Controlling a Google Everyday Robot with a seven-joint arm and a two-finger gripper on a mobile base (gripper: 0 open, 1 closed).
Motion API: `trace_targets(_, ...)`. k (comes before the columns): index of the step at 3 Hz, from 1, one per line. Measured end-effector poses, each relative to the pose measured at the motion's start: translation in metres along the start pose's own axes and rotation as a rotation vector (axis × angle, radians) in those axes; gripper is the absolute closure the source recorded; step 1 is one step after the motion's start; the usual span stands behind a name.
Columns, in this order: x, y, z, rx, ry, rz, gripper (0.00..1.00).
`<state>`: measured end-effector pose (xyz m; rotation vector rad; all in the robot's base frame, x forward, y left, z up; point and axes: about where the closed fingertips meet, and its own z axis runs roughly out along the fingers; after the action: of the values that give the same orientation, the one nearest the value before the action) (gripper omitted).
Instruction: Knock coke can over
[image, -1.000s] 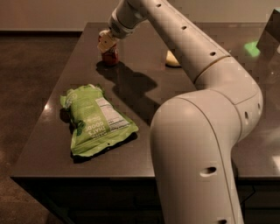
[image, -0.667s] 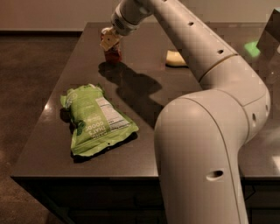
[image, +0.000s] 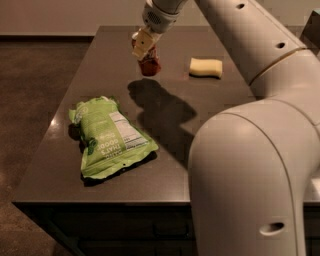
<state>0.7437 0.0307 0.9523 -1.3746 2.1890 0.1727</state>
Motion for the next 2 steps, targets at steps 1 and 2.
trace_targets(1, 0.034, 0.004, -0.019, 0.011, 0.124, -0.017, 1.0)
trace_targets(2, 0.064, 0.005, -0.027, 0.018, 0.232, -0.022, 1.0)
